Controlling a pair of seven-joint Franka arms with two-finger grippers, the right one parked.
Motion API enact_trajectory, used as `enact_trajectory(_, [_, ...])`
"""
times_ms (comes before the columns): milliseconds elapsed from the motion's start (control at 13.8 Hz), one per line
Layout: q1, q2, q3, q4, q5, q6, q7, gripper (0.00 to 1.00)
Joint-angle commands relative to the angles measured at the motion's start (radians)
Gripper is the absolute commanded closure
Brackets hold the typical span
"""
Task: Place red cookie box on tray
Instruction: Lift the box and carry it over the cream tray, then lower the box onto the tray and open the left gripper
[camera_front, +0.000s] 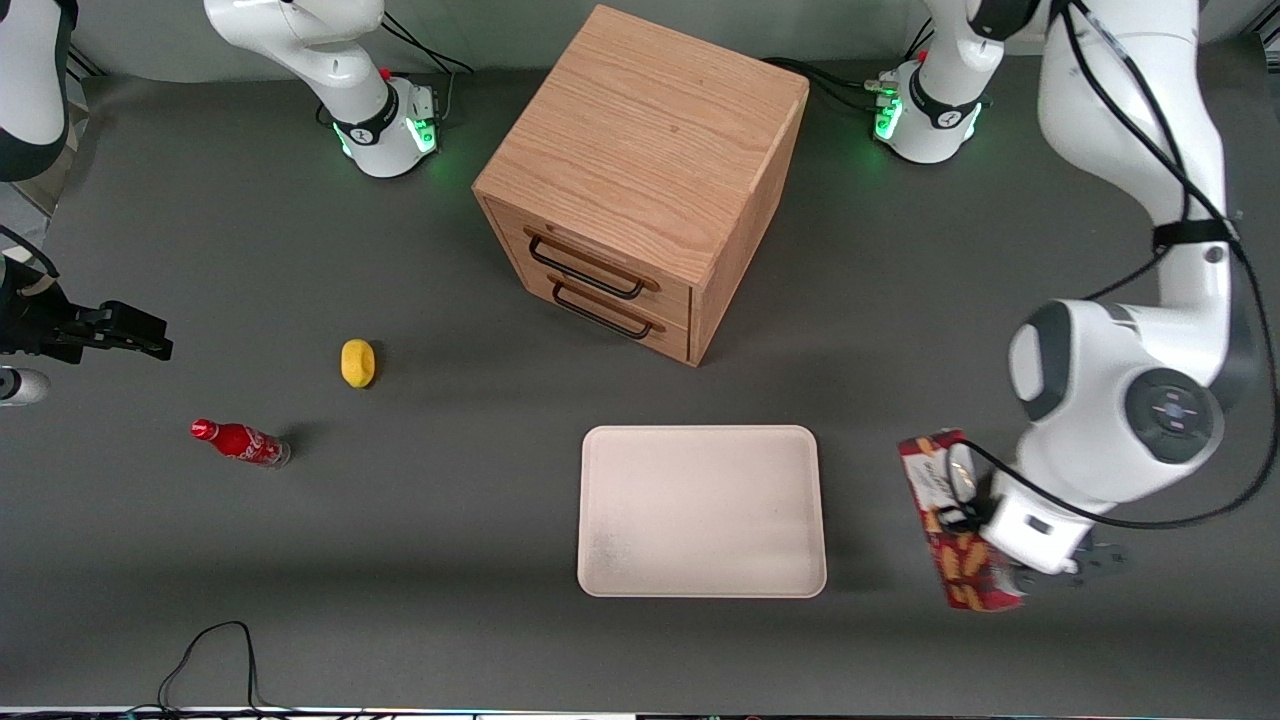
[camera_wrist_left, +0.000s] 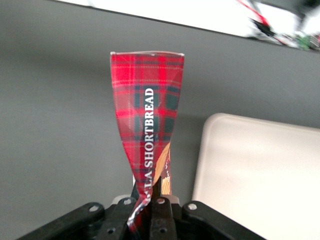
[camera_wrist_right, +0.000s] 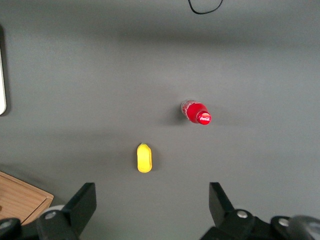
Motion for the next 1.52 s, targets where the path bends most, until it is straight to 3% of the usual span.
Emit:
enact_trajectory(0, [-0.034,0.028,-0.057,0.032,0.04,0.002,-0.013,1.0])
enact_trajectory(362, [-0.112,0.137,-0.078,-0.005,0.099,0.164,-0.024,1.0])
enact_trajectory(725, [-0.12,0.204,-0.077,-0.04,0.106,0.255,-0.05,1.0])
enact_trajectory(797, [-0.12,0.206,-0.078,-0.048,0.107,0.257,-0.091,0.88])
enact_trajectory(942, [-0.12,0.204,-0.077,-0.051,0.116,0.261,-0.108,0.02])
enact_trajectory(1159, [-0.114,0.174,-0.074,-0.054,0.115,0.272,-0.107,0.0])
enact_trajectory(1232, [-0.094,0.043,-0.072,-0.138,0.106,0.251,-0.108,0.0])
enact_trajectory(1449, [-0.028,-0.165,-0.072,-0.285,0.11,0.159,-0.095,0.0])
